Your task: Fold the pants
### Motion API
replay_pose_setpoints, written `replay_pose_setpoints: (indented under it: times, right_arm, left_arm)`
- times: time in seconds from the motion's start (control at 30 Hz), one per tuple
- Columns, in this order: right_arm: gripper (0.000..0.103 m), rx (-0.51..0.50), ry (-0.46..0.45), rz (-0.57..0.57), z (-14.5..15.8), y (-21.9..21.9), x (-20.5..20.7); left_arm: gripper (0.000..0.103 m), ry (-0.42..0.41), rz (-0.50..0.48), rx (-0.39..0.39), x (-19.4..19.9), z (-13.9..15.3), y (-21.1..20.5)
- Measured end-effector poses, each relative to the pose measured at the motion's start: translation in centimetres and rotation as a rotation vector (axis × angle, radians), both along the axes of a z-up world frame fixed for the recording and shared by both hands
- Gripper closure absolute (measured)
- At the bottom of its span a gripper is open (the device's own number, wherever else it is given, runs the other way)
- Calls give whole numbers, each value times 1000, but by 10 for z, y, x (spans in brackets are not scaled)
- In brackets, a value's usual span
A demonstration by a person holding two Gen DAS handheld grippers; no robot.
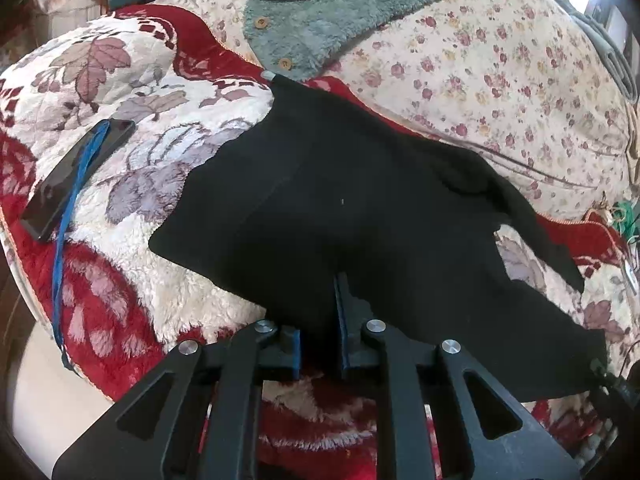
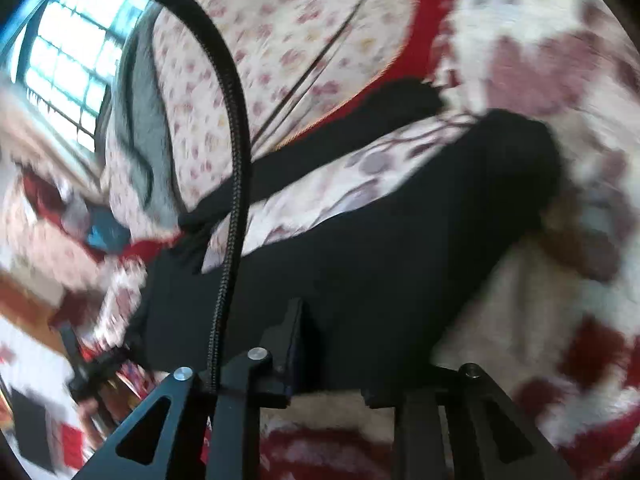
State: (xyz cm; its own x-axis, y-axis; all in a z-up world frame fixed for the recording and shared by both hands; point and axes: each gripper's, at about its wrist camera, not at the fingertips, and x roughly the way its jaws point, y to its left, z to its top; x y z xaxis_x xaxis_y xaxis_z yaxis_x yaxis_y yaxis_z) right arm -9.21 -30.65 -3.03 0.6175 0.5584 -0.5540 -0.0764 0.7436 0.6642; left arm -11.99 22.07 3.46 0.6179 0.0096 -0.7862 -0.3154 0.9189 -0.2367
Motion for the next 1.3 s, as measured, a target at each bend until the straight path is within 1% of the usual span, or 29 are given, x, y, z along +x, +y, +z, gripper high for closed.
replay_pose_setpoints:
  times: [0.1,0.2,0.23,0.3,0.33,0.37,0.43,0.5,0.53,0.67,0.73,0.8,0.9,0.97,1.0,1.03,1.1,1.13,1.2,1.23,1.3]
  right_arm:
    - [71,4,6,-51,-3,-21,4]
    - [71,87,12,-104,-7,-38,11]
    - [71,123,6,-110,-6,-43,12]
    - [71,129,-59,-107,7,-43,9]
    - [71,117,-117,-97,19,-41,5]
    - [71,114,-151,-84,26,-40,4]
    - [71,108,-188,-51,38,-37,3]
    - [71,88,-197,-43,43,-35,4]
    - [70,79,-197,-34,43,-34,5]
    - [68,77,-171,1,36,-31,5]
    - [68,47,-145,-8,32,-33,4]
    - [68,14,-139,-22,29,-33,4]
    - [66,8,-112,-20,18,-36,6]
    - [73,-85,-123,-39,20,-32,3]
    - [78,-135,-137,-58,24,-30,0]
    - [80,-196,-151,-85,28,-29,-4]
    - [80,-289,-131,-121,34,-29,-11]
    - [80,-332,-140,-134,39,-28,-15]
    - [80,-385,-175,-164,48,-28,-24]
    - [80,-399,-208,-190,55,-31,-30]
    - [78,-413,-230,-231,66,-37,-37]
  left_arm:
    - [90,8,4,15,1,-1,-2]
    - [87,18,14,38,2,0,-5]
    - [87,9,19,58,-2,4,-7]
    - [86,-6,14,90,-8,11,-11]
    - [84,-14,8,121,-13,17,-14]
    - [84,-13,7,141,-16,20,-17]
    - [84,-20,-3,172,-23,27,-24]
    - [76,-35,-20,185,-31,34,-32]
    - [71,-55,-40,183,-36,39,-38]
    - [69,-119,-85,173,-47,59,-56]
    - [64,-139,-128,156,-48,67,-69]
    - [61,-152,-173,133,-44,69,-81]
    - [60,-135,-261,114,-31,64,-113]
    - [60,-120,-324,93,-21,57,-135]
    - [60,-115,-341,89,-18,54,-144]
    - [60,-106,-357,85,-15,49,-154]
    - [60,-76,-401,67,-7,38,-172]
    - [60,-67,-411,61,-5,36,-178]
    - [60,-45,-433,54,1,27,-188]
    - [60,-38,-442,53,4,25,-193]
    - [60,-35,-452,50,7,21,-196]
